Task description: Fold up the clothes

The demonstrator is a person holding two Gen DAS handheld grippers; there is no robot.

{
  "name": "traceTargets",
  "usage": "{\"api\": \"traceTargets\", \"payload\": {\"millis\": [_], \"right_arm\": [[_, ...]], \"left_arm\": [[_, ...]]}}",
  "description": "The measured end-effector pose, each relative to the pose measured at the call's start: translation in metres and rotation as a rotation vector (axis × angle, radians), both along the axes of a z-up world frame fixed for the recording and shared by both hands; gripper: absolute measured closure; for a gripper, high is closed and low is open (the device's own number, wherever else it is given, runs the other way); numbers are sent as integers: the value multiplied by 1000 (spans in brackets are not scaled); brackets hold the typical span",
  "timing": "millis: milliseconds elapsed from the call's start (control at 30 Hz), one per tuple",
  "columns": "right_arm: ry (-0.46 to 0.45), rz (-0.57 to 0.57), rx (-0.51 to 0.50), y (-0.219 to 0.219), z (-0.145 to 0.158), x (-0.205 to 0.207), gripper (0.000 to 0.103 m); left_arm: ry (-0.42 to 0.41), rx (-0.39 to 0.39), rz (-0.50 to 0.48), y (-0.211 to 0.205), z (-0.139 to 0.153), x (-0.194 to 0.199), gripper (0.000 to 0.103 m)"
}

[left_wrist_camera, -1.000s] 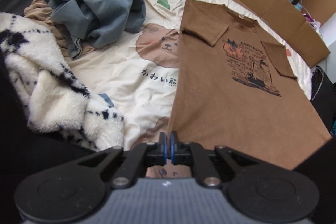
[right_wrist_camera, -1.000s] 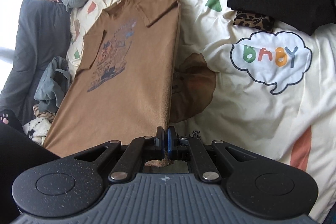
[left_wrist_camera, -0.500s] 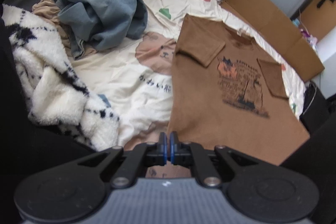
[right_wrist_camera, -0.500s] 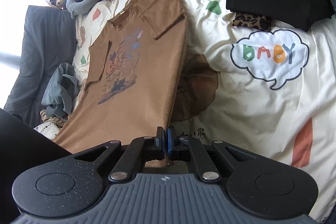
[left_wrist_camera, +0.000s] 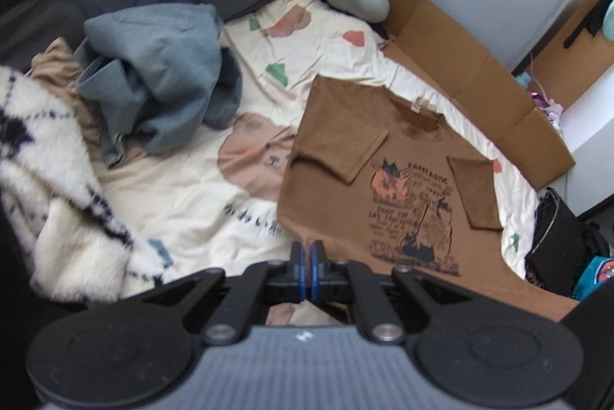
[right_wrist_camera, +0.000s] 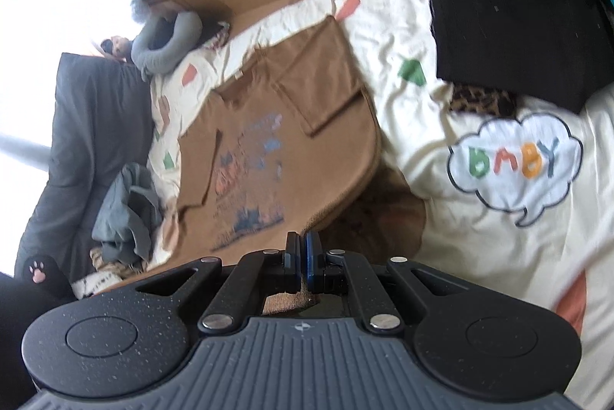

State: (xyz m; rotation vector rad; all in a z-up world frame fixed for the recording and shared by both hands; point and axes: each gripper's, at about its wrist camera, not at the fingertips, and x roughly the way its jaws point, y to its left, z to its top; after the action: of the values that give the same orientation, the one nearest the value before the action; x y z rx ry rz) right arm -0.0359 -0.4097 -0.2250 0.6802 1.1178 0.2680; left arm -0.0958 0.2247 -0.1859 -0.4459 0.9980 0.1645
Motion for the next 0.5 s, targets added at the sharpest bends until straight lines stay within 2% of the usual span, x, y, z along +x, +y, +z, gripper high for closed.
{"api": "traceTargets", "payload": {"millis": [233, 500], "right_arm": [[-62, 9, -11, 2, 24, 32, 103], [-99, -1, 18, 4, 30, 64, 103]], "left_arm": [[-36, -6, 4, 4, 13, 22, 100], [-41, 4, 36, 12, 26, 43, 100]]}}
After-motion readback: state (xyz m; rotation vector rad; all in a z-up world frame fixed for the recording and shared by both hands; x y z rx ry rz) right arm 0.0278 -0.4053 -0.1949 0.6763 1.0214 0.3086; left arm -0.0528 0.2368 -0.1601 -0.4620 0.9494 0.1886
